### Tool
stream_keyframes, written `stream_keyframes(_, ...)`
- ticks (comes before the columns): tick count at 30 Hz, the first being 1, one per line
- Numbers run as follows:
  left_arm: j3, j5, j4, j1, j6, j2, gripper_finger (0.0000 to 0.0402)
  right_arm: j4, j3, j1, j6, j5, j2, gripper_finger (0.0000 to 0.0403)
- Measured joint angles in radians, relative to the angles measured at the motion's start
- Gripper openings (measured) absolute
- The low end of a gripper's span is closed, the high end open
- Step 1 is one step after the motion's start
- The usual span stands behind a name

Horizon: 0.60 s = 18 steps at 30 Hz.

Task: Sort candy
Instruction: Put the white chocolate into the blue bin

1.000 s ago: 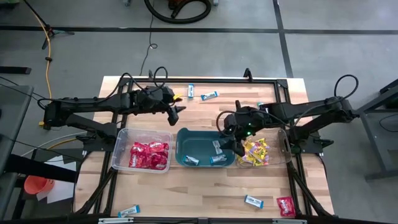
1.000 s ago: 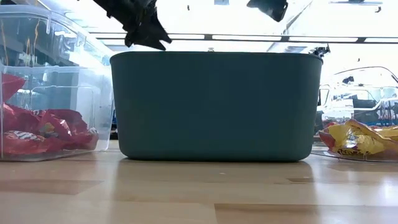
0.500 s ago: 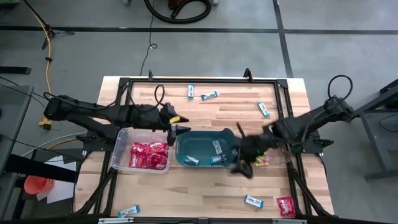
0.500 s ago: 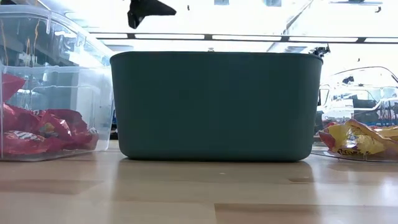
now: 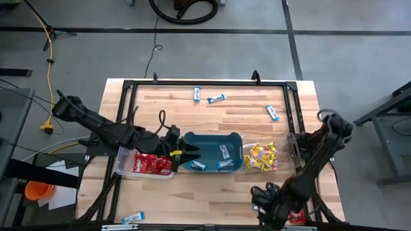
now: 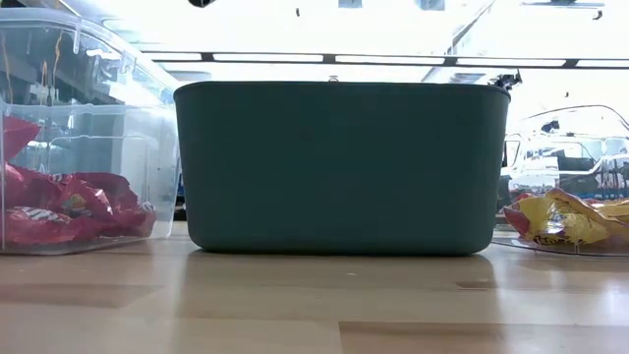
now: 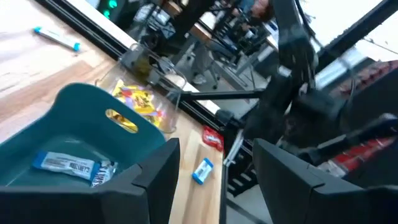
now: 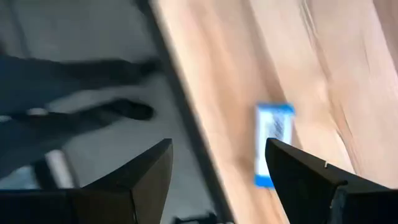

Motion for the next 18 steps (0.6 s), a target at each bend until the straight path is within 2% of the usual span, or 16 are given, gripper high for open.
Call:
stream_keyframes(6, -0.001, -0.11, 0.02, -0.021, -0.004, 0.029, 0.0191, -0.132, 0.0, 0.001, 0.153, -0.082, 0.164, 0.0252)
stream_keyframes(12, -0.001, -0.108, 0.022, -0.019, -0.029, 0.026, 0.0191, -0.12, 0.0, -0.005, 0.121, -0.138, 0.281, 0.0252)
stream_keyframes(18, -0.001, -0.088, 0.017, -0.02, -0.016, 0.024, 0.0191, -0.123, 0.006, -0.012, 0.098, -0.168, 0.338, 0.0251)
